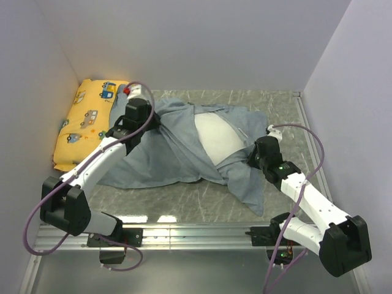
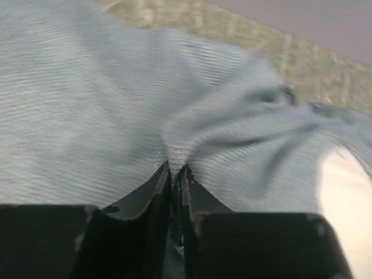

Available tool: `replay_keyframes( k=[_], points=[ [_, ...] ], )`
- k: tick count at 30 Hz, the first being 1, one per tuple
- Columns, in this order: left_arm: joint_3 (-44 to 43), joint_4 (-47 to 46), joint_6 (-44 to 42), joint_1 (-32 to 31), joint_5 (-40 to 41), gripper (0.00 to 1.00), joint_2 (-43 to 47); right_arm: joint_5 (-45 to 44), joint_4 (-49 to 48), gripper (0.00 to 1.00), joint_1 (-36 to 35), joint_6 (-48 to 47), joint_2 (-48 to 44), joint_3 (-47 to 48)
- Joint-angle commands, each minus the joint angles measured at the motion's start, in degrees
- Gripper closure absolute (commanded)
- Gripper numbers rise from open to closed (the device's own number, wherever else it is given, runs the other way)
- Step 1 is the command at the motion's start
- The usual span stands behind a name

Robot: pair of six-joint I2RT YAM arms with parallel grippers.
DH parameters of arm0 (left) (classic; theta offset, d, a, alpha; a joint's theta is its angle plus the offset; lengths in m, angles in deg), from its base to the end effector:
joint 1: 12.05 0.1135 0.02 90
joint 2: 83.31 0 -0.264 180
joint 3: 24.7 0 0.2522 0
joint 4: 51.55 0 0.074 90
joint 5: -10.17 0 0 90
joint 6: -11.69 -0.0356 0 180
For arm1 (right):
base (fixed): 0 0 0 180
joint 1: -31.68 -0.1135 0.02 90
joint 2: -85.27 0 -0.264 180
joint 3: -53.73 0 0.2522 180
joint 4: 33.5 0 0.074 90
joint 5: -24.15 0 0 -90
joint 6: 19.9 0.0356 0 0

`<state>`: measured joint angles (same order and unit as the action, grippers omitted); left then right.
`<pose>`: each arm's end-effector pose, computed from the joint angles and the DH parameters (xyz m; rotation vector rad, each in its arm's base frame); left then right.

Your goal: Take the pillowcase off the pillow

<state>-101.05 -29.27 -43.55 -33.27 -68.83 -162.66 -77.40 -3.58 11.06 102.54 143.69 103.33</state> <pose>0.3022 -0.1101 0.3132 -0.3616 1.9973 -0.4302 0.2046 0.0694 0.2316 0.3392 2.2195 0.2777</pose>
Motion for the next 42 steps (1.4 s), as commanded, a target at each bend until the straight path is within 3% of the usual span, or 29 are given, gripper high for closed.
replay_keyframes(
  k=[1,11,20,24,30,32,33,35,36,42],
  points=[
    [-7.4,3.2,-5.1,-5.9,5.3,0.81,-0.2,2.8,-4.8,1.00,0.1,1.5,-1.0,-0.1],
    [-21.3,12.6,-11.3,-20.4,16.4,0.49,-2.2,6.0,-7.5,1.00,-0.5,2.5,-0.4,-0.7],
    [-30.9,17.1,-13.9,-34.5,19.1,0.19,-14.0,5.6,-8.0,1.00,-0.7,2.6,0.1,-0.5],
    [-32.4,18.1,-13.1,-35.7,16.3,0.06,-20.4,5.1,-8.2,1.00,-0.6,2.4,0.2,-0.7],
    [-29.9,18.4,-11.7,-35.4,17.0,0.01,-27.3,5.3,-8.4,0.99,-0.7,2.2,0.8,-0.8],
    [-29.8,18.6,-11.1,-34.4,16.9,0.11,-29.1,5.3,-8.2,0.98,-0.7,2.0,1.0,-0.2],
    [-30.2,19.3,-10.8,-32.7,15.2,0.41,-29.7,5.4,-8.0,0.97,-0.6,1.9,1.0,0.1],
    [-30.4,19.2,-10.1,-30.0,13.4,0.74,-30.4,5.1,-7.1,0.96,-0.7,1.4,0.8,1.2],
    [-30.1,18.0,-10.1,-29.2,11.3,0.96,-30.2,4.8,-6.7,0.90,-0.6,1.1,0.6,2.0],
    [-30.3,15.9,-9.5,-25.4,9.0,1.00,-29.0,-0.1,-0.4,0.54,-5.1,-1.6,-4.1,7.3]
  ],
)
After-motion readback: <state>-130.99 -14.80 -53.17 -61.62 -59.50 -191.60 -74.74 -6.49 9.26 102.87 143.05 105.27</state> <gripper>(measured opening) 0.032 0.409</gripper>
